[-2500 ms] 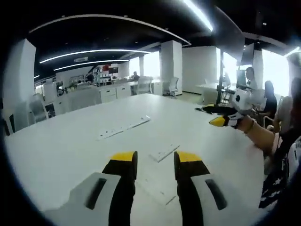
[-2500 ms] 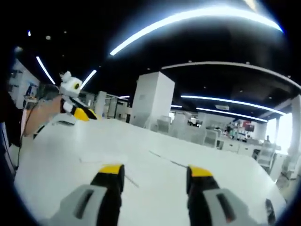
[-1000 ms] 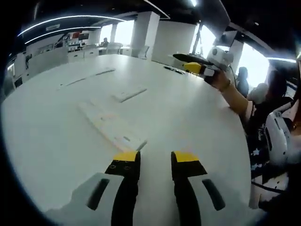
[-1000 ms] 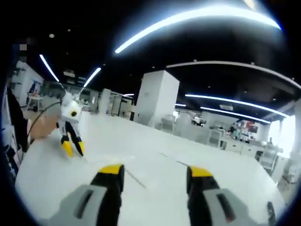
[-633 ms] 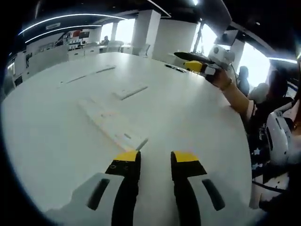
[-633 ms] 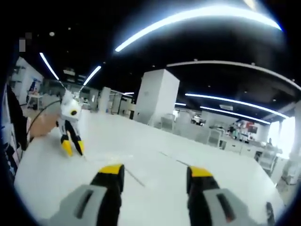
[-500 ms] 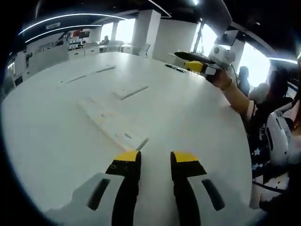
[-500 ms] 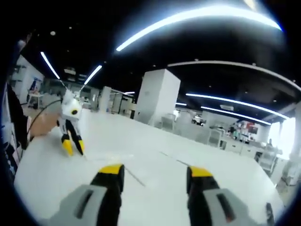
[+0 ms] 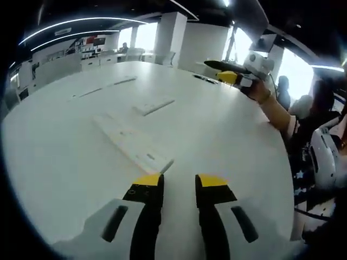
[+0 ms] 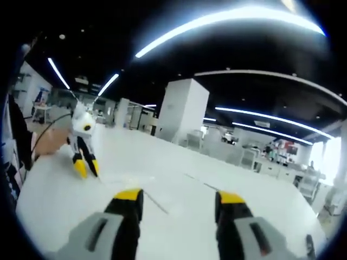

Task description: Locate the socket holder cover, grip the socket holder cover, clip it into the socket holder slot.

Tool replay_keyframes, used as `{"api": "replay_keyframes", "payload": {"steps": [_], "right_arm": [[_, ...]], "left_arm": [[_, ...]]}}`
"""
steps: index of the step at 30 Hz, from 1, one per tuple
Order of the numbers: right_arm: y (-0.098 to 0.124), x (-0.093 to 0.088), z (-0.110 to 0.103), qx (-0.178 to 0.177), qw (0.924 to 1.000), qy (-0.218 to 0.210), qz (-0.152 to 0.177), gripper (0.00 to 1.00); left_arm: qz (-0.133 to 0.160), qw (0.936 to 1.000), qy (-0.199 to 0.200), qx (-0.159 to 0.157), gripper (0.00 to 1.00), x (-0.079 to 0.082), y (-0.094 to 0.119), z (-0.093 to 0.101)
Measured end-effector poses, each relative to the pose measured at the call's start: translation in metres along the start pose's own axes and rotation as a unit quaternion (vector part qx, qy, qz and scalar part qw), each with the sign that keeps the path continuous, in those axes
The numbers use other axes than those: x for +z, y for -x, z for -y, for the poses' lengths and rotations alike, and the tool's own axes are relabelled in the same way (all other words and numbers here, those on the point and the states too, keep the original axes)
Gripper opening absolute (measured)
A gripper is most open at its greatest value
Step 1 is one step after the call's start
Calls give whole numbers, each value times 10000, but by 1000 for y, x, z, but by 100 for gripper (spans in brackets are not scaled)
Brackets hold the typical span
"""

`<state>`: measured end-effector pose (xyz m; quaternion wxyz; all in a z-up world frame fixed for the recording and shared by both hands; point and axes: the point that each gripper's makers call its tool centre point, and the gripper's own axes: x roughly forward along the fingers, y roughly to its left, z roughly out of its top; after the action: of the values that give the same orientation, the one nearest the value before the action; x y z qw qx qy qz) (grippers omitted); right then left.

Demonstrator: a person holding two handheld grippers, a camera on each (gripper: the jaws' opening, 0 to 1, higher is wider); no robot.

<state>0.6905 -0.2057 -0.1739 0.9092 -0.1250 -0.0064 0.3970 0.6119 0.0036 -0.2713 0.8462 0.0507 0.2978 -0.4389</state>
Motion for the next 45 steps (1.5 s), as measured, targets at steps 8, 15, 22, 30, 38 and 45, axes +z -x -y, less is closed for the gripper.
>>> {"api": "replay_keyframes", "payload": {"steps": [8, 15, 22, 30, 38, 45], "right_arm": [[-1, -1, -2, 26, 10000, 44, -39, 55], [-2, -2, -4, 39, 9999, 80, -65, 55], [-3, -4, -6, 53, 9998, 145, -120, 55], [-4, -5, -9, 73, 9996, 223, -170, 55], [-5, -7, -11, 94, 9992, 307, -235, 55], [-5, -7, -11, 96, 9989, 374, -270, 55]], "left_arm": [[22, 10000, -11, 53, 24, 1, 0, -3], [37, 10000, -16, 78, 25, 1, 1, -4], [84, 9998, -23, 175, 25, 2, 1, -9], [141, 9996, -52, 251, 25, 4, 1, -13], [202, 9992, -68, 346, 25, 6, -1, -17], [246, 9987, -118, 425, 25, 7, -3, -20]]}}
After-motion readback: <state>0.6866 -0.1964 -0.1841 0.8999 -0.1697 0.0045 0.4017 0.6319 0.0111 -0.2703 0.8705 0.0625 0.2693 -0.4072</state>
